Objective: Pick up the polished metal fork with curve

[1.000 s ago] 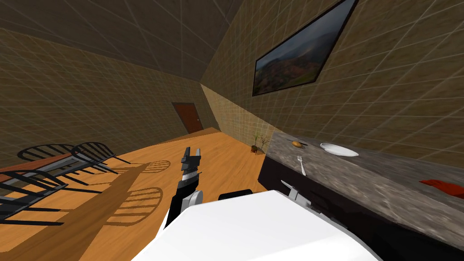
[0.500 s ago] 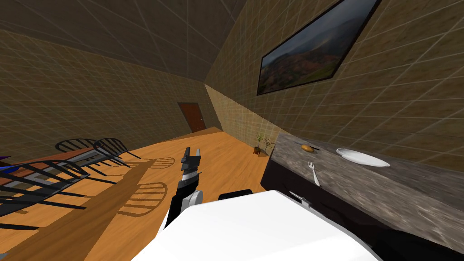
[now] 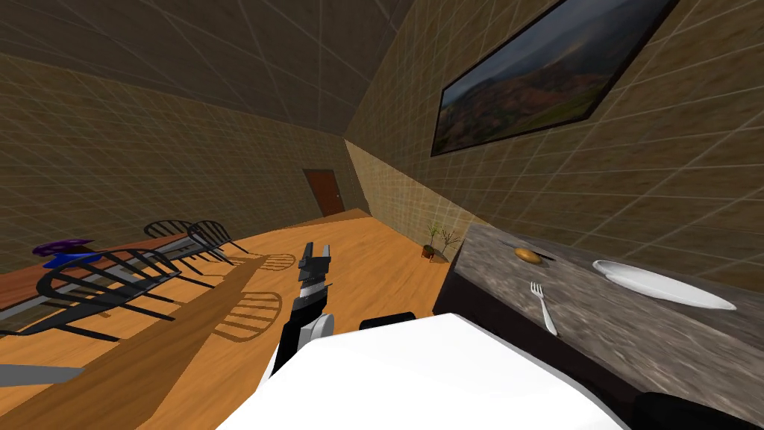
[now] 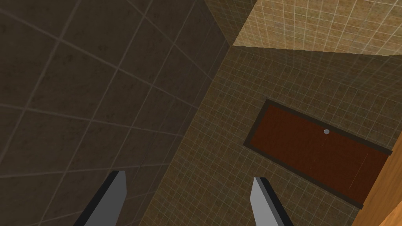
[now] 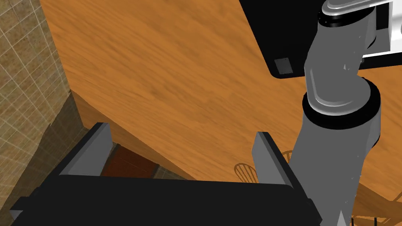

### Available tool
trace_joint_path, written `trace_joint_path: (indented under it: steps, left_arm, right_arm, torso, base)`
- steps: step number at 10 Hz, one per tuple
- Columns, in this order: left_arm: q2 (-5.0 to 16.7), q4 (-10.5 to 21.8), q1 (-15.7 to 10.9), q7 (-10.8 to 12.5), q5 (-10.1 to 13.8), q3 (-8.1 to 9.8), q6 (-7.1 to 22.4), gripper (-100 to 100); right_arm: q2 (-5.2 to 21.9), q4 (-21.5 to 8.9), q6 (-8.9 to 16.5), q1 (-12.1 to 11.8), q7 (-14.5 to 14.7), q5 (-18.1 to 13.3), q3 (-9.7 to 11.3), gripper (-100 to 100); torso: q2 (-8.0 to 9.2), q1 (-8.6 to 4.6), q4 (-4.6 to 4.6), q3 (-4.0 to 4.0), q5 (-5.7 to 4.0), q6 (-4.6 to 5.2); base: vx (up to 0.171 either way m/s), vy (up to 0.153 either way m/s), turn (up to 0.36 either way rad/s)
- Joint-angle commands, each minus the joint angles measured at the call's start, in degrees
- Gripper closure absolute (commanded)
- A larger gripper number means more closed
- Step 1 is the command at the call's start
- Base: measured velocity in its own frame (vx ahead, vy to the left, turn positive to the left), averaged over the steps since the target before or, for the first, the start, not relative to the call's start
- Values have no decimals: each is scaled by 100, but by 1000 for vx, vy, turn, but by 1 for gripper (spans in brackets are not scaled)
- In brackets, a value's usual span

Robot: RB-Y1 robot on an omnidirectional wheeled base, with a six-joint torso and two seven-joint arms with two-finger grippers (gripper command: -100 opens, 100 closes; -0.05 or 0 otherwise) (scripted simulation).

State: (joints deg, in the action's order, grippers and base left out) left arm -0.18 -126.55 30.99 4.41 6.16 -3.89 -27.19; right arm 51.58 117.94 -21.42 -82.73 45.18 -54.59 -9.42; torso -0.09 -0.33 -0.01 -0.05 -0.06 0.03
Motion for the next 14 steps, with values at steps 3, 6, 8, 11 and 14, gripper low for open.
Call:
trace_joint_path:
  steps: [3,6,8,11,14]
  left_arm:
    - [0,0,-1,0,0,-1,0,0]
    - [0,0,0,0,0,0,0,0]
    - [0,0,0,0,0,0,0,0]
    - [1,0,0,0,0,1,0,0]
    - [1,0,0,0,0,1,0,0]
  right_arm:
    - [607,-158,115,-518,102,-449,-243,-100]
    - [948,-246,144,-751,168,-676,-352,-100]
    - [1200,-332,175,-961,226,-861,-461,-100]
    - [1675,-498,239,-1344,318,-1195,-676,-100]
    - [2091,-647,302,-1664,382,-1475,-876,-100]
  torso:
    - [5,8,1,3,3,-3]
    - [-5,-18,-1,-3,-3,-2]
    - [4,-11,1,2,-2,-2]
    - [-6,-30,-1,-3,-7,-2]
    - [-4,-29,0,-2,-8,-3]
  base:
    - [59,-54,112]
    - [71,-97,71]
    - [45,-88,85]
    - [70,-133,98]
    - [61,-130,85]
